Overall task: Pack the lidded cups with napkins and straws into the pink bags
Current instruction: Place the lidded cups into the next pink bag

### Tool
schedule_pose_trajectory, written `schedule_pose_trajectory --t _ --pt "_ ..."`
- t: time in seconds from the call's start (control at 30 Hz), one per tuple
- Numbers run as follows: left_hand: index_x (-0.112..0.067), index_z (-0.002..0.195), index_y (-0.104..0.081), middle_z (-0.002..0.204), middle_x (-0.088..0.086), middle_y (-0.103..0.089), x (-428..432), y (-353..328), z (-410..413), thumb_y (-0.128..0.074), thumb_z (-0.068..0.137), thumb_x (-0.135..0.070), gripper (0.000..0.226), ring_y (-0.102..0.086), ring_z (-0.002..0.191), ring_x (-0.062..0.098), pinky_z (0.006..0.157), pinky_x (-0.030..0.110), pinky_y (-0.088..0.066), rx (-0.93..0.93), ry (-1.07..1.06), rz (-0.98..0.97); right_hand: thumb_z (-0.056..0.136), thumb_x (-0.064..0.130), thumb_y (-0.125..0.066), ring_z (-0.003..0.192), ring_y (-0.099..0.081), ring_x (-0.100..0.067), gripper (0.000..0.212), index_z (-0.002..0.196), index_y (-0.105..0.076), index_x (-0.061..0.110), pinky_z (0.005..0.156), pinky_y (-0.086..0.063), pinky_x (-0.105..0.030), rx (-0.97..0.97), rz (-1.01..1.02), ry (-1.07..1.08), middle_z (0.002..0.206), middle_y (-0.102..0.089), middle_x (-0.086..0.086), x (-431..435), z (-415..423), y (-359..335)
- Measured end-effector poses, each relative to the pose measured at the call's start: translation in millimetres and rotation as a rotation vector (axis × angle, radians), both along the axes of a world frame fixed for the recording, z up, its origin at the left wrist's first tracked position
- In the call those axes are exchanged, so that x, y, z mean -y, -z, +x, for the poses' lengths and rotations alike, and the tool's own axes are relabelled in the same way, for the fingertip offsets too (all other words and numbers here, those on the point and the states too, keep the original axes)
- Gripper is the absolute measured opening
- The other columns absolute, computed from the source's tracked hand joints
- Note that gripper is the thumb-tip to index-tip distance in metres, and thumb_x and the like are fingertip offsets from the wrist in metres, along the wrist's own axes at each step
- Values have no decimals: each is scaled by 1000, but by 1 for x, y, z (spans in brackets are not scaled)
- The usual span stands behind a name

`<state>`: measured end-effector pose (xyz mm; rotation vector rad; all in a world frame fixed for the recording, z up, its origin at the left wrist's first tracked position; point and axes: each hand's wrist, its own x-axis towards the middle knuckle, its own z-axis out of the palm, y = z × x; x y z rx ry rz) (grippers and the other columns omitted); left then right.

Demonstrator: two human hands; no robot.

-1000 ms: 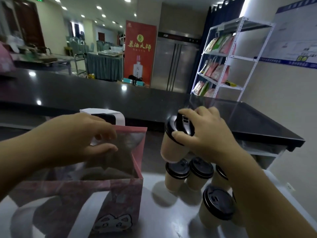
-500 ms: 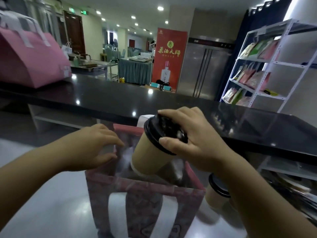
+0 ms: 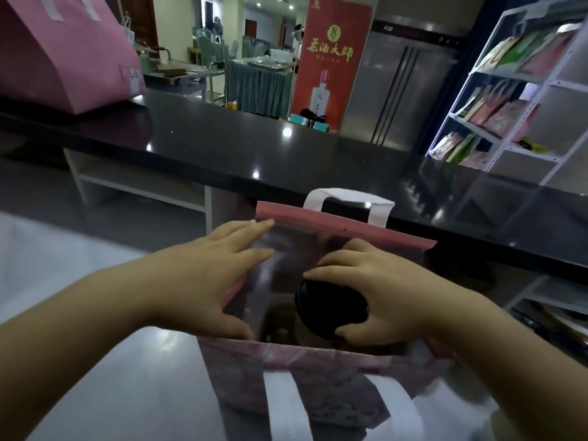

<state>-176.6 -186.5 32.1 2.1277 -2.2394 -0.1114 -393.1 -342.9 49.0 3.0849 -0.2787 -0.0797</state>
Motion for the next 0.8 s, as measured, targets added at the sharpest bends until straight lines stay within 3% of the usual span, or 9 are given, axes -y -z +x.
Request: schedule_pose_trajectory --t 0.13,0.23,0.53,0.7,0.8 --pt "-55 117 40 132 -28 48 -3 1 -4 -45 49 -83 113 41 123 -6 101 20 7 38 27 -1 69 54 -61 116 -37 -10 77 139 -32 39 93 -45 -30 -43 21 -4 130 -47 14 1 13 7" --pt "-54 107 47 126 -29 52 -4 0 -7 -47 47 -85 115 46 116 -8 93 14 18 45 34 10 71 53 -65 117 -39 -12 76 138 -31 40 94 -43 -30 -66 45 -8 131 -47 14 1 23 11" --pt "-50 110 47 122 -32 53 -4 -7 -15 -49 46 -89 122 45 117 -8 89 9 21 8 53 61 77 42 -70 118 -46 -24 77 142 -31 28 94 -46 -38 -251 -37 -64 137 -46 -2 -2 50 36" --pt "-47 116 43 127 -31 49 -2 -8 -14 -49 44 -90 125 43 116 -11 90 8 18 -22 46 58 76 47 -69 106 -50 -24 71 137 -39 25 87 -47 -35 -255 -100 -139 123 -54 -4 -3 59 37" --pt "-45 120 40 126 -33 47 -2 -9 -12 -49 43 -90 126 44 111 -16 91 7 18 -44 39 46 76 47 -69 108 -50 -24 71 137 -40 24 91 -45 -35 -261 -97 -157 124 -54 -4 -3 60 36"
